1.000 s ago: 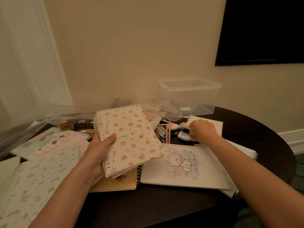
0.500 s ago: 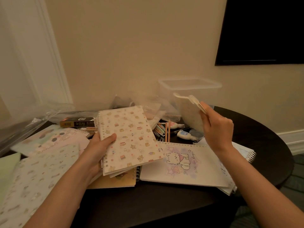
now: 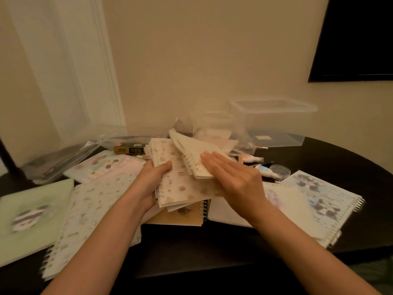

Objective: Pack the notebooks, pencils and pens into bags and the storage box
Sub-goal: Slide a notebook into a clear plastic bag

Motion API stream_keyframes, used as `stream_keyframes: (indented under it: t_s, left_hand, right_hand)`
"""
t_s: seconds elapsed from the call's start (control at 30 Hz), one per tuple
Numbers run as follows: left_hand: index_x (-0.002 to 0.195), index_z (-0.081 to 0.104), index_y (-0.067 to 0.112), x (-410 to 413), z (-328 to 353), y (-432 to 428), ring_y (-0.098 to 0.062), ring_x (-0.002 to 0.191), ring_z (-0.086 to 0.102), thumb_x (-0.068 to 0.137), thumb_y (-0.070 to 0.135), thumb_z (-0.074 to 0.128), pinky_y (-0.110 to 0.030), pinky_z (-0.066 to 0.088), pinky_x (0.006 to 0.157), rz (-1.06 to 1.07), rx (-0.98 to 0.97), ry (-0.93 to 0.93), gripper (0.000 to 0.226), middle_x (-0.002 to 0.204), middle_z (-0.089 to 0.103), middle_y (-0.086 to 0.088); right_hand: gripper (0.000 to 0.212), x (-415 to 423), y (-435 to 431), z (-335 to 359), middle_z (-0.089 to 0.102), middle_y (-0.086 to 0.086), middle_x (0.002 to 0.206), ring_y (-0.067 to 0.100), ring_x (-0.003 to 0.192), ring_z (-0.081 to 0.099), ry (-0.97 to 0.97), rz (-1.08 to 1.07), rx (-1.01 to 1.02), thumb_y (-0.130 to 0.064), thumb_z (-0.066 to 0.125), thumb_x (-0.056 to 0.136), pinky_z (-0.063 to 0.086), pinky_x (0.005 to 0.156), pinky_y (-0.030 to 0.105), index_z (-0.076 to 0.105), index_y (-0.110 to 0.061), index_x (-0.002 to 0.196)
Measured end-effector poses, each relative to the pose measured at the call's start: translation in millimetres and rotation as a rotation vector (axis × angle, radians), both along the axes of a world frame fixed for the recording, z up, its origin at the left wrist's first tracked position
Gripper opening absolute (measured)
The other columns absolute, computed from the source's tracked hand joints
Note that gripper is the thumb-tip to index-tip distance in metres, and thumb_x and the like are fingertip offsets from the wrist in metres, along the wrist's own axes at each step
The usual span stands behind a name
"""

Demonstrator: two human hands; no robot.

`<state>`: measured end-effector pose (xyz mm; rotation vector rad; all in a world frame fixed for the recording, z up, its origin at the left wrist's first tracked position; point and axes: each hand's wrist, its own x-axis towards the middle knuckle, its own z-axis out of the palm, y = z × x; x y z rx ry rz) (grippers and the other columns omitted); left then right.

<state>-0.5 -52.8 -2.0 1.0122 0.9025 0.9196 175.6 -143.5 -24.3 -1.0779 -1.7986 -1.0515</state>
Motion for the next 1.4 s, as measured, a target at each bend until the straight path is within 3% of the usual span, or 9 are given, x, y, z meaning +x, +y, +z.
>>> stream_keyframes:
  t_s: [0.3,0.47,0.57,0.7,0.8,0.9,1.07,1.23,1.4]
  left_hand:
    - [0.127,0.054,0.011,-16.0,-5.1,7.4,-0.029,0.105,0.064,0.094,0.056,0.032,-0.042,0.051,0.086,-0.012,-0.060,-0.181,0.060,0.117,0.066,-0.014]
    - [0.127,0.050,0.007,-37.5,-2.7,10.5,-0.028,0.095,0.067,0.091,0.020,0.058,-0.036,0.055,0.069,0.084,0.013,-0.129,0.040,0.111,0.067,-0.014]
    - [0.125,0.048,0.010,-53.1,-0.8,12.2,-0.023,0.087,0.066,0.092,0.008,0.054,-0.034,0.053,0.061,0.143,0.051,-0.099,0.034,0.107,0.065,-0.011]
    - [0.127,0.046,0.013,-76.1,-0.8,16.8,-0.022,0.083,0.066,0.094,0.010,0.051,-0.030,0.058,0.054,0.147,0.034,-0.105,0.034,0.106,0.066,-0.010]
    - [0.128,0.048,0.013,-89.4,-1.8,17.9,-0.023,0.082,0.067,0.094,0.010,0.050,-0.030,0.058,0.056,0.115,0.022,-0.119,0.034,0.103,0.067,-0.010]
    - [0.128,0.049,0.013,-95.1,-1.2,17.5,-0.023,0.082,0.067,0.094,0.012,0.050,-0.032,0.058,0.059,0.074,0.010,-0.093,0.035,0.102,0.068,-0.010]
    - [0.124,0.050,0.015,-99.1,5.9,14.5,-0.018,0.069,0.070,0.097,0.017,0.047,-0.028,0.057,0.053,-0.018,0.011,-0.015,0.027,0.092,0.070,-0.006]
    - [0.097,0.061,0.013,-111.4,7.8,27.3,-0.018,0.080,0.061,0.100,0.049,0.023,-0.031,0.048,0.066,0.153,0.240,0.541,0.052,0.093,0.068,-0.007]
    - [0.128,0.047,0.009,-149.3,-22.1,48.9,-0.028,0.115,0.048,0.092,0.047,0.048,-0.040,0.044,0.093,0.199,0.462,1.400,0.052,0.130,0.050,-0.012]
  right_hand:
    - [0.041,-35.7,17.0,9.5,0.068,-0.005,0.115,0.011,0.108,0.063,-0.016,0.181,-0.426,-0.042,0.048,0.088,0.058,0.073,0.031,0.068,-0.020,0.117]
    - [0.056,-55.3,20.3,25.3,0.060,-0.012,0.129,0.006,0.122,0.053,0.010,0.201,-0.760,-0.058,0.026,0.090,0.051,0.084,0.033,0.061,-0.032,0.125]
    - [0.048,-61.3,29.6,32.1,0.061,-0.008,0.128,0.012,0.119,0.055,0.284,0.271,-0.919,-0.053,0.034,0.094,0.044,0.096,0.040,0.059,-0.030,0.128]
    - [0.052,-63.3,48.3,37.3,0.032,-0.001,0.152,0.017,0.139,0.028,0.595,0.069,-0.982,-0.032,0.052,0.095,0.023,0.114,0.036,0.037,-0.020,0.144]
    - [0.062,-65.9,57.7,42.0,0.048,0.000,0.138,0.018,0.113,0.057,1.121,0.233,-1.231,-0.031,0.059,0.092,0.049,0.093,0.035,0.031,-0.020,0.146]
    - [0.033,-68.4,65.9,40.9,0.073,0.004,0.096,0.017,0.079,0.071,1.594,0.539,-1.501,-0.025,0.059,0.091,0.058,0.066,0.030,0.055,-0.012,0.122]
    - [0.018,-71.5,68.9,23.7,0.074,0.006,0.089,0.019,0.075,0.072,1.689,0.700,-1.496,-0.016,0.058,0.091,0.059,0.060,0.031,0.059,-0.011,0.108]
    - [0.014,-72.0,68.8,10.3,0.074,0.005,0.083,0.018,0.070,0.072,1.735,0.743,-1.319,-0.010,0.056,0.092,0.057,0.054,0.030,0.057,-0.012,0.106]
    - [0.011,-64.7,68.1,-1.5,0.069,0.009,0.093,0.020,0.074,0.070,1.831,0.703,-1.196,-0.008,0.056,0.092,0.058,0.054,0.031,0.056,-0.015,0.100]
